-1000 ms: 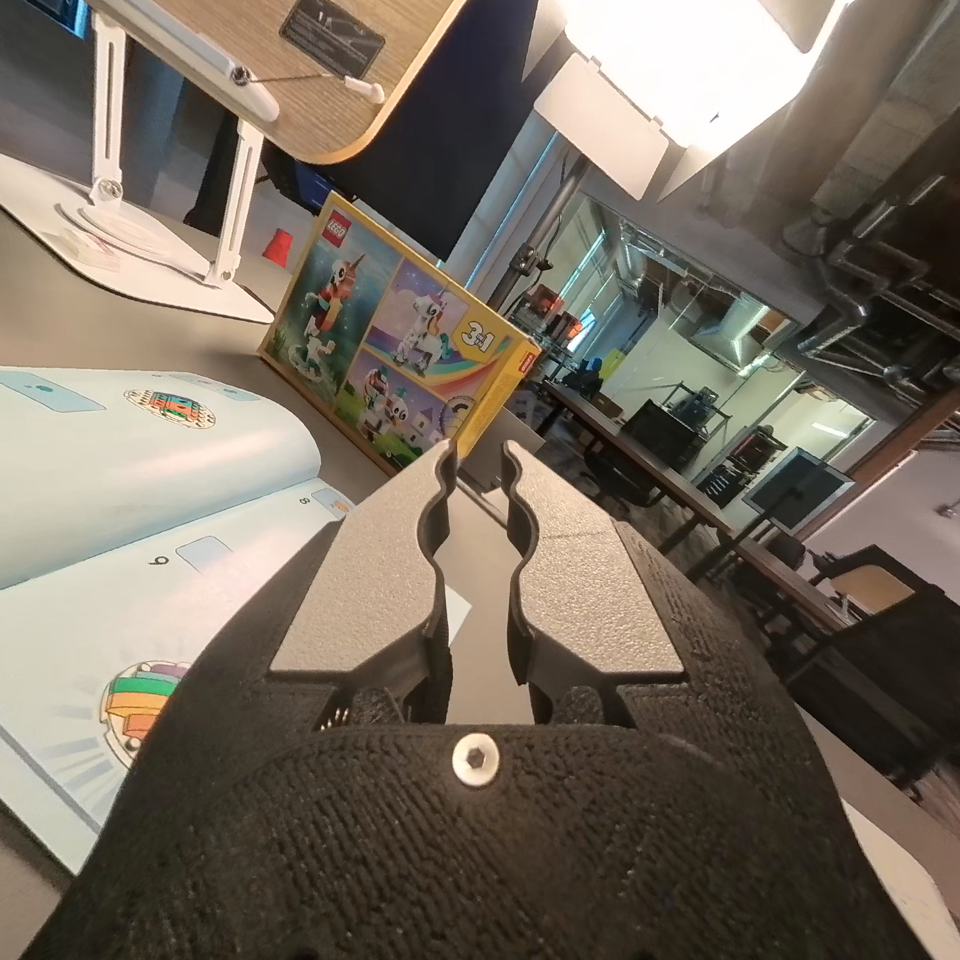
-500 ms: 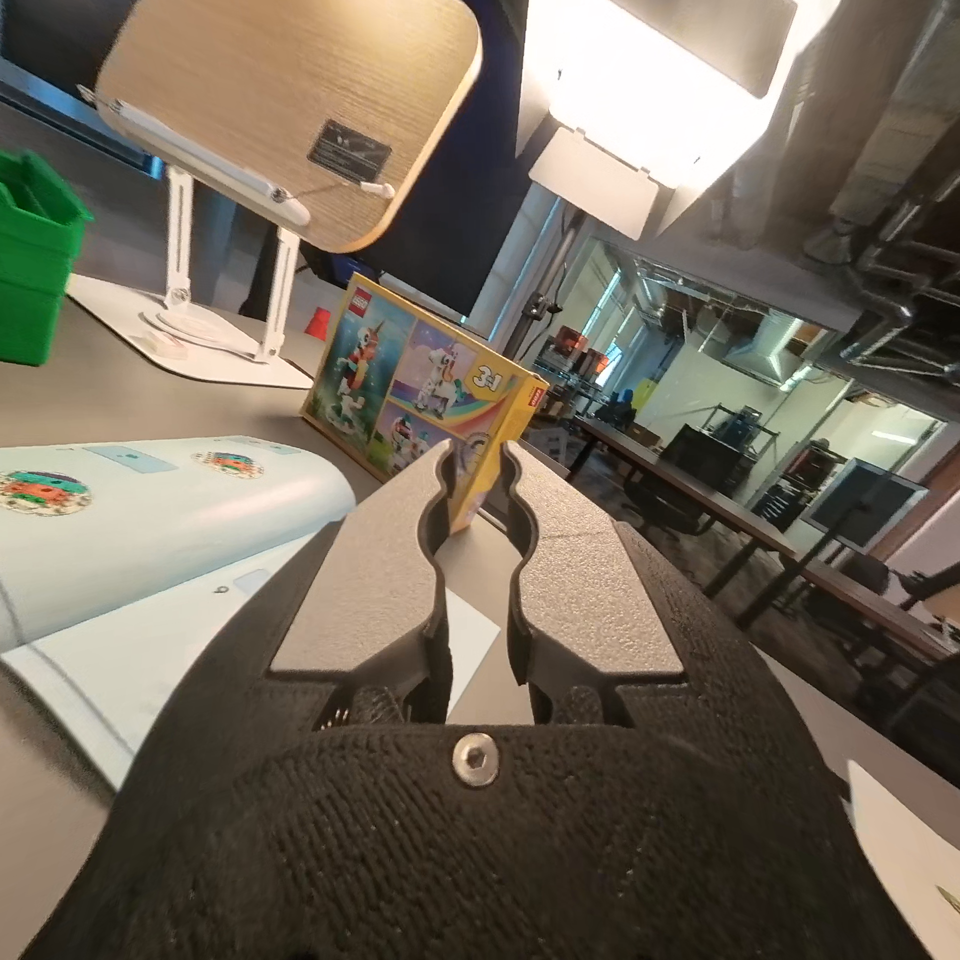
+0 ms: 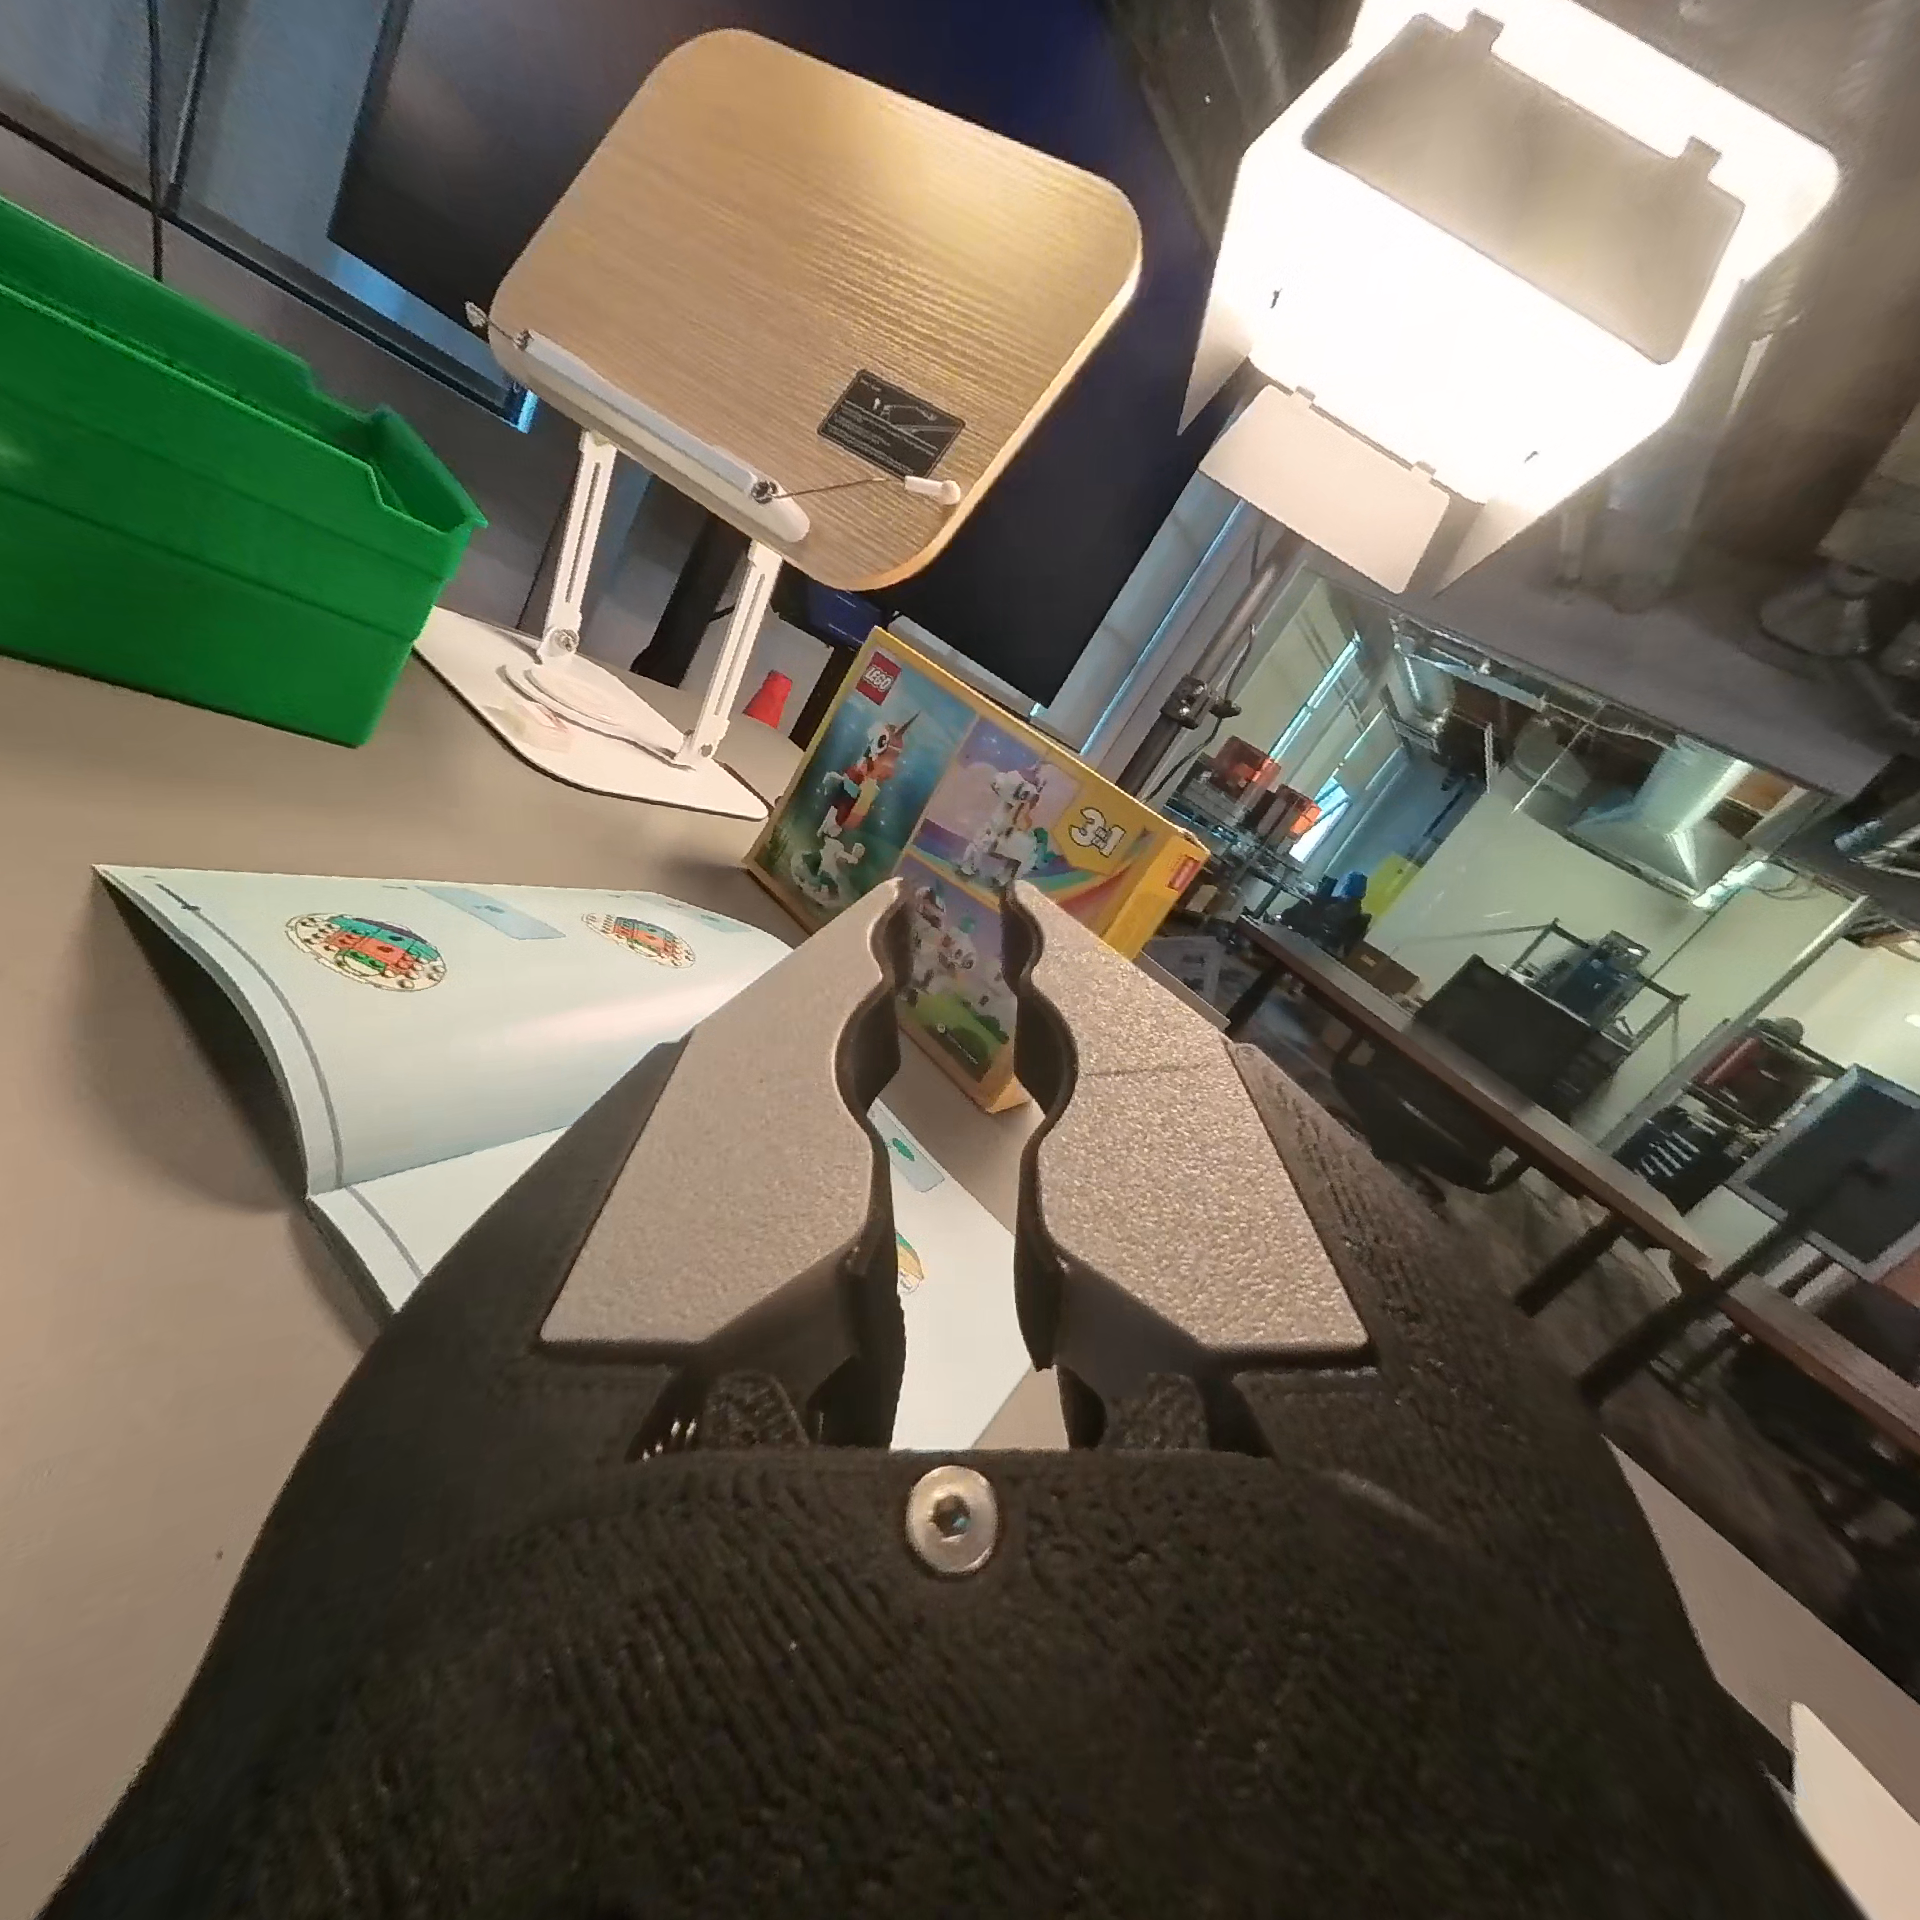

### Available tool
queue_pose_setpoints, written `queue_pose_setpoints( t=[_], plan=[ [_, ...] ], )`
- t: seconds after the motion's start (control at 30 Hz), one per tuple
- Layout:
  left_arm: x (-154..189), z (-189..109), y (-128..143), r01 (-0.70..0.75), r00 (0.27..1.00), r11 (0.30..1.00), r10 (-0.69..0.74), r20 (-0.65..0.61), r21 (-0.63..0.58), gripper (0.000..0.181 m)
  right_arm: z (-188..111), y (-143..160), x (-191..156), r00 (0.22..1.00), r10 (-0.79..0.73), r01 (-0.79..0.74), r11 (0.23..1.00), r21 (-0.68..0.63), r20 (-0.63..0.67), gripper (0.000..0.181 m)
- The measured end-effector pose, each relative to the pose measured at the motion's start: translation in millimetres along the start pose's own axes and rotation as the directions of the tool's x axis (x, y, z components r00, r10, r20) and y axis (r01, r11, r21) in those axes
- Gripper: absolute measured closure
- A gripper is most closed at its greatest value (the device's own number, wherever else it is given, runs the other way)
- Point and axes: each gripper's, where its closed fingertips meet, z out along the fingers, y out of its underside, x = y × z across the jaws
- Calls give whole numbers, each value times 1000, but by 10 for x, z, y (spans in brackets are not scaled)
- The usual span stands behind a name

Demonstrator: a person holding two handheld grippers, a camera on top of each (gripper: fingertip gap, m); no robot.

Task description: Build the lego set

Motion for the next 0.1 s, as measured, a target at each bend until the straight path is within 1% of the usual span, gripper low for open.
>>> queue_pose_setpoints(
  t=[0.03, 0.1],
  plan=[
    [-60, -7, 84, -16, 999, 999, 18, 40, -50, 174, 4, -6, -22, 1000, -12, 12, 1000, 0, 8, 167],
    [-184, 68, 344, -39, 992, 985, 58, 112, -165, 175, 12, -32, -115, 998, -58, 58, 998, 4, 39, 167]
  ],
)
